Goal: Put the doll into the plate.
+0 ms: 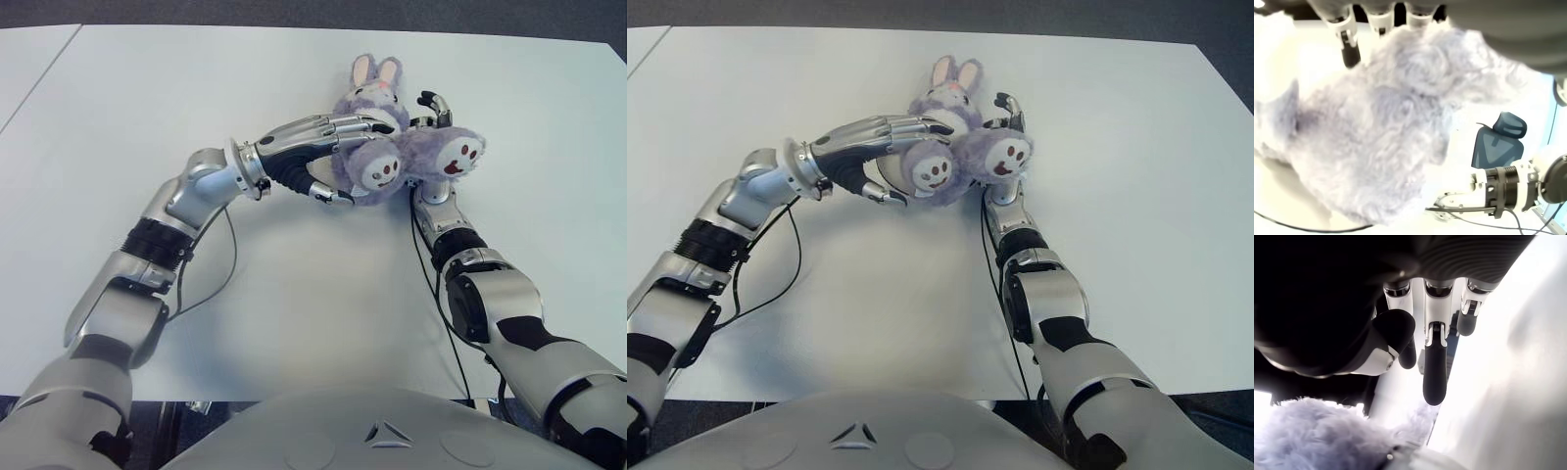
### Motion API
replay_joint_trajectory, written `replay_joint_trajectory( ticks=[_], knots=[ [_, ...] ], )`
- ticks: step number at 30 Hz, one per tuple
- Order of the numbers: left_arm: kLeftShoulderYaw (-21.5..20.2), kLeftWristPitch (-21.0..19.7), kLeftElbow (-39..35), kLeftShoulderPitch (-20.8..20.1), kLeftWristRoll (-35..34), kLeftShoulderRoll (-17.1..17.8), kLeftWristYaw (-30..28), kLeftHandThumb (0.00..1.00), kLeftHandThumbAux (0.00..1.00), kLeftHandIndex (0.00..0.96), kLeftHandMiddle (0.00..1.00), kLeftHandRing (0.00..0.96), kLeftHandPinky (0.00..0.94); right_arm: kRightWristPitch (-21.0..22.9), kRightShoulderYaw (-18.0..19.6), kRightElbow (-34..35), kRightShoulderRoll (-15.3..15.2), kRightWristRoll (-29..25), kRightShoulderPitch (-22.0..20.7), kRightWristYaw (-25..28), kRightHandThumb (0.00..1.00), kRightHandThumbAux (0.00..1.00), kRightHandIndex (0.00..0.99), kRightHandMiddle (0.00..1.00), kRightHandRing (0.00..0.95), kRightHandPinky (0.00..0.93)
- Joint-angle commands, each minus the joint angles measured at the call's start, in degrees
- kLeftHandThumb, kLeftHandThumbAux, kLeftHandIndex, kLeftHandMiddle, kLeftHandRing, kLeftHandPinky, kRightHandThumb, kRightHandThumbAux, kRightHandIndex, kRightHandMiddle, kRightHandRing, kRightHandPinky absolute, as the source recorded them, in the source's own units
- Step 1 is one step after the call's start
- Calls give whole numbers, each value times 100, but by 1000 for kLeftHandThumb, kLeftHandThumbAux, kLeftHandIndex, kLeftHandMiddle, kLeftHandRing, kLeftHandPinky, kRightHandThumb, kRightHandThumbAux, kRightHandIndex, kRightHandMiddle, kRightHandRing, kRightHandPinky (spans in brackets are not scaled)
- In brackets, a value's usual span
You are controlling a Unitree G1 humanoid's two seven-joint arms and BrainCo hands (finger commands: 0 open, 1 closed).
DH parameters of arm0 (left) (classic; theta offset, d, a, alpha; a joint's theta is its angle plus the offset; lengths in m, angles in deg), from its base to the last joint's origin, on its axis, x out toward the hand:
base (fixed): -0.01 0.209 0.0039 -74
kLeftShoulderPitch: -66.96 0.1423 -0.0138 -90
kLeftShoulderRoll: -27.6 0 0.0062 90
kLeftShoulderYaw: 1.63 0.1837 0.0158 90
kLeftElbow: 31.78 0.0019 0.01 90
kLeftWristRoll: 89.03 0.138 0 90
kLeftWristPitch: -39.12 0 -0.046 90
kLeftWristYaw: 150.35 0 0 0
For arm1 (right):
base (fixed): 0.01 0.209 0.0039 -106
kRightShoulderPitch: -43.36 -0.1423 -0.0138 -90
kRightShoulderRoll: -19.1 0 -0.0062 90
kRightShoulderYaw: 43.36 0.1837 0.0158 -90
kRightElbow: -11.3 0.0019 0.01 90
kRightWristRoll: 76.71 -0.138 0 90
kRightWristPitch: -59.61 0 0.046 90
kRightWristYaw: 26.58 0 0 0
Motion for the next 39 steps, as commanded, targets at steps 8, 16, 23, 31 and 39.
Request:
replay_joint_trajectory(
  ticks=[8,16,23,31,39],
  knots=[
    [-396,-454,-166,358,-571,555,-643,189,187,0,0,0,0,138,-136,-1074,946,86,1834,165,1000,658,191,221,462,0],
    [-686,-91,679,206,-342,487,-191,200,188,0,0,0,0,91,-83,-1076,922,36,1845,289,1000,660,198,195,460,0],
    [-977,551,1468,-69,-239,183,415,160,208,0,0,0,0,63,-38,-1077,914,19,1848,348,1000,662,197,183,458,0],
    [-1369,1058,2636,-408,-549,-169,836,112,251,0,0,0,0,134,-50,-1089,892,65,1836,351,1000,662,195,181,458,0],
    [-1851,1381,3951,-756,-835,-494,1276,81,266,0,0,0,0,152,-92,-1086,876,109,1836,341,1000,662,195,179,459,0]
  ],
)
